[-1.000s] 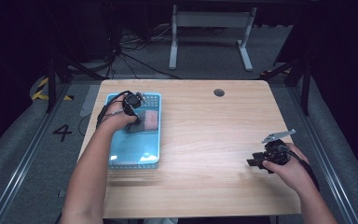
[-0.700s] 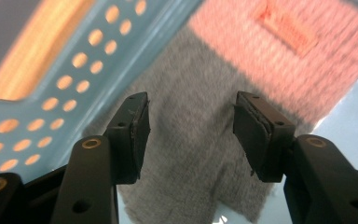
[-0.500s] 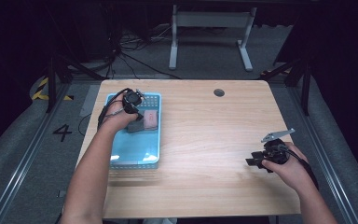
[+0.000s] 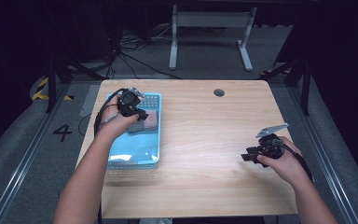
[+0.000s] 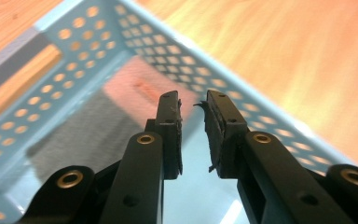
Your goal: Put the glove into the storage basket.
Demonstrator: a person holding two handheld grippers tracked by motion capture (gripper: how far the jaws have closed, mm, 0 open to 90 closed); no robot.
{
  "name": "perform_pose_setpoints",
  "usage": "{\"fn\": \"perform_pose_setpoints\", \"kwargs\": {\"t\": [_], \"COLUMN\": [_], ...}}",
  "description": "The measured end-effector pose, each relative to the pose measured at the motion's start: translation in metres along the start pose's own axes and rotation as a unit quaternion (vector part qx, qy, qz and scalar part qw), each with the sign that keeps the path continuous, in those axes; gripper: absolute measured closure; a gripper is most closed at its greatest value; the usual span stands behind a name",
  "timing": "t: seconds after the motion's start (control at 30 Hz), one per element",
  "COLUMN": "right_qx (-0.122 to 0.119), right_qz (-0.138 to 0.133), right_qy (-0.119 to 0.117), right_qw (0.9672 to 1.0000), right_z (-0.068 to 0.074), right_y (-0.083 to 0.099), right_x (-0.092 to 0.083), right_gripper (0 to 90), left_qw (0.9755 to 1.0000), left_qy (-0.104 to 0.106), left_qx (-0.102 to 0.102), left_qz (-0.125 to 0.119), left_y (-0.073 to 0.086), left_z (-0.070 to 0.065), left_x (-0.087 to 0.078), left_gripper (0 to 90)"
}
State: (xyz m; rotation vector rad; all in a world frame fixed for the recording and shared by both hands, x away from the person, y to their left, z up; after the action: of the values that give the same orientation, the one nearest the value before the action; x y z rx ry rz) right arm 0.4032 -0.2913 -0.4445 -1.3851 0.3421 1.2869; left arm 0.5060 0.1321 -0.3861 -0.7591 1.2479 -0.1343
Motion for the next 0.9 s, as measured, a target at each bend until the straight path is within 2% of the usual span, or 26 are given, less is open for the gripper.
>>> {"fn": "perform_pose_setpoints", "kwargs": {"t": [0.2, 0.43, 0.53, 0.67, 0.73, 0.83, 0.9], "right_qx": [-0.002, -0.004, -0.006, -0.004, -0.001, 0.000, 0.001], "right_qz": [0.000, 0.001, 0.005, 0.011, 0.013, 0.014, 0.014], "right_qy": [-0.004, -0.008, -0.010, -0.009, -0.009, -0.010, -0.010], "right_qw": [1.0000, 1.0000, 0.9999, 0.9999, 0.9999, 0.9999, 0.9998], "right_z": [-0.004, -0.005, -0.005, -0.006, -0.006, -0.007, -0.008], "right_y": [-0.011, -0.018, -0.018, -0.017, -0.015, -0.013, -0.012], "right_x": [0.004, 0.008, 0.011, 0.013, 0.014, 0.013, 0.013], "right_gripper": [58.3, 58.2, 58.3, 58.3, 58.3, 58.5, 58.7], "left_qw": [0.9995, 0.9985, 0.9980, 0.9965, 0.9963, 0.9960, 0.9949], "left_qy": [0.023, 0.035, 0.043, 0.060, 0.064, 0.067, 0.080], "left_qx": [0.007, 0.012, 0.016, 0.017, 0.017, 0.030, 0.031], "left_qz": [-0.022, -0.039, -0.045, -0.055, -0.055, -0.050, -0.053], "left_y": [-0.003, -0.005, -0.008, -0.013, -0.015, -0.016, -0.015], "left_z": [-0.035, -0.075, -0.100, -0.125, -0.137, -0.152, -0.163], "left_x": [-0.022, -0.032, -0.028, -0.020, -0.015, -0.005, 0.003], "left_gripper": [75.4, 73.0, 72.8, 72.7, 71.4, 69.0, 69.0]}}
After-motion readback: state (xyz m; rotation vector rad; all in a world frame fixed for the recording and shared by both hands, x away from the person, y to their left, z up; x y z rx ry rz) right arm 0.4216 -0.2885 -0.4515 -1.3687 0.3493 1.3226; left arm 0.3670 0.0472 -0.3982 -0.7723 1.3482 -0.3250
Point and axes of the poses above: each handheld gripper's, and its own axes: x roughly forward along the jaws, y roughly out of its underside, z roughly to its left, the point moved 5 cm from there along x, roughly forward along the jaws, and after that the axes turned 15 degrees about x, right-handed, at the moved point
